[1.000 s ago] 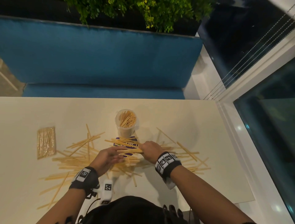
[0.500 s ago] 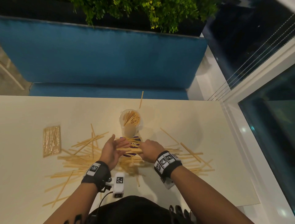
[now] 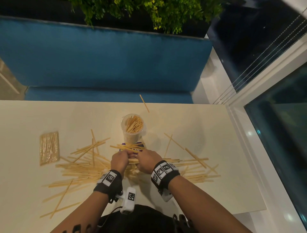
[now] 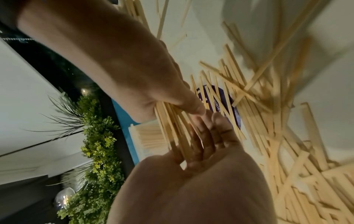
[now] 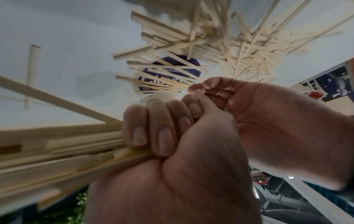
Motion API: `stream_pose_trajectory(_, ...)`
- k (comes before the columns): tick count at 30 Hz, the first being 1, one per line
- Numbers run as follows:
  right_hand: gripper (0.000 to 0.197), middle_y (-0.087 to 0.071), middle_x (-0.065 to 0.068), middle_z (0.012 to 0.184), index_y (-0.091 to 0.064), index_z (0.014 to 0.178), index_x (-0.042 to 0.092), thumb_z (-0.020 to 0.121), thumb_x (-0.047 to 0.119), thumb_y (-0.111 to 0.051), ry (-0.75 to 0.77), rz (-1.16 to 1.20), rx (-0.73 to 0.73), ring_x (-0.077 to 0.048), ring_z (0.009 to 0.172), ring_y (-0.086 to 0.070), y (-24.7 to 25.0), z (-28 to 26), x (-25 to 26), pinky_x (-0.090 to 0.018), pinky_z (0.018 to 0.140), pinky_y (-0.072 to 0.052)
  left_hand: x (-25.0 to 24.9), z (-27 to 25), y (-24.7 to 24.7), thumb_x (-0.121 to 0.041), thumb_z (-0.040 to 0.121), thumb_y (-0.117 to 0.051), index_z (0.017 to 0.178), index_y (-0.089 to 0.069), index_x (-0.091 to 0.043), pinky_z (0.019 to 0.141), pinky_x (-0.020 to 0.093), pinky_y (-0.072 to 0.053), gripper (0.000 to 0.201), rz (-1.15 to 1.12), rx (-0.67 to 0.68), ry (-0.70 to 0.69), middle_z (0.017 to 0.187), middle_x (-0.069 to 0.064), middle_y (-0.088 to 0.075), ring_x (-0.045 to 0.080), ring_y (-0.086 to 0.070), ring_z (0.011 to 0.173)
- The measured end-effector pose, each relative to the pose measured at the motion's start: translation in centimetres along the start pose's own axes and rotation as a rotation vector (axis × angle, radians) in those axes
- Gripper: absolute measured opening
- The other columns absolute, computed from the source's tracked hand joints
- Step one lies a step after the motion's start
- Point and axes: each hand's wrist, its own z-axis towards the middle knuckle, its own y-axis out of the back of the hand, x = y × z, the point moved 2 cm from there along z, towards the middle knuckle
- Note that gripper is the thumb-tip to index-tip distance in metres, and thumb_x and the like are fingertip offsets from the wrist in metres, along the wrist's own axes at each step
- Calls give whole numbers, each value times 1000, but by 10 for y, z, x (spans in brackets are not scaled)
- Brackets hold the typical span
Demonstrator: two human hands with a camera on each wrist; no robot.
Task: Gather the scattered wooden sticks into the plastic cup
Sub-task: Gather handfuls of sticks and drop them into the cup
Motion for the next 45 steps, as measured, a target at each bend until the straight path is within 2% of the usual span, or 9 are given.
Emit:
stream_pose_trajectory(11, 59, -71, 8, 127, -56, 138, 47, 90, 15, -66, 113, 138, -77, -23, 109, -68, 4, 2, 4, -38, 90, -57, -2, 1, -9, -43, 109, -36, 102, -76, -5, 74, 39, -54, 55, -68, 172, 24, 106, 15, -76, 32, -69, 99)
stream_pose_trajectory(14, 46, -72, 2, 124, -64, 129, 41, 88, 20, -64, 94, 230, -111, -25, 104, -69, 11, -3, 4, -41, 87, -58, -12, -12, -4, -54, 107, -31, 112, -73, -3, 78, 38, -52, 65, -313, 316, 41, 105, 16, -76, 29, -70, 94)
stream_pose_trajectory(17, 15, -73, -2, 78, -76, 91, 20, 89, 27, -63, 70, 545, -265, -18, 66, -65, 26, -7, -8, -31, 62, -52, -9, -3, 3, -57, 106, -31, 121, -65, -2, 82, 39, -53, 66, -478, 322, 115, 103, 18, -75, 30, -70, 95)
stream_pose_trajectory(19, 40, -52, 2, 53, -59, 59, 9, 95, 26, -66, 27, 861, -421, -10, 47, -44, 43, -15, -14, -26, 49, -37, -3, 2, -3, -52, 107, -32, 123, -64, 0, 78, 40, -55, 63, -386, 290, 191, 100, 18, -77, 33, -70, 97)
stream_pose_trajectory(22, 52, -39, -1, 49, -50, 56, 3, 100, 26, -66, 54, 1219, -631, -13, 43, -34, 75, -30, -14, -24, 46, -30, 2, -2, -20, -51, 106, -37, 126, -65, 1, 68, 36, -59, 62, -271, 387, 318, 115, 20, -72, 33, -67, 98)
stream_pose_trajectory(25, 53, -37, 0, 44, -49, 54, 11, 104, 21, -59, 145, 1413, -752, -17, 37, -32, 93, -40, -11, -22, 45, -31, -5, -14, -34, -47, 101, -48, 127, -63, 0, 98, 51, -54, 56, -382, 560, 415, 129, 24, -67, 39, -67, 109)
stream_pose_trajectory(30, 55, -40, 3, 44, -50, 50, 21, 104, 22, -60, 131, 1487, -815, -15, 37, -34, 92, -47, -11, -23, 48, -34, -25, -30, -44, -22, 106, -41, 110, -65, 4, 70, 45, -63, 36, -667, 688, 454, 103, 24, -72, 38, -73, 85)
stream_pose_trajectory(37, 48, -45, 3, 48, -52, 56, 20, 103, 25, -62, 128, 1463, -893, -13, 40, -40, 100, -52, -1, -24, 50, -37, -29, -40, -50, -17, 99, -50, 78, -63, -1, 51, 28, -57, 29, -510, 757, 565, 62, 11, -57, 17, -57, 47)
stream_pose_trajectory(45, 42, -56, 14, 51, -60, 57, 27, 98, 26, -68, 109, 1384, -929, -4, 46, -51, 94, -52, -1, -22, 55, -43, -42, -43, -48, -8, 95, -61, 87, -69, 11, 64, 41, -65, 22, -630, 829, 621, 81, 21, -71, 28, -75, 70)
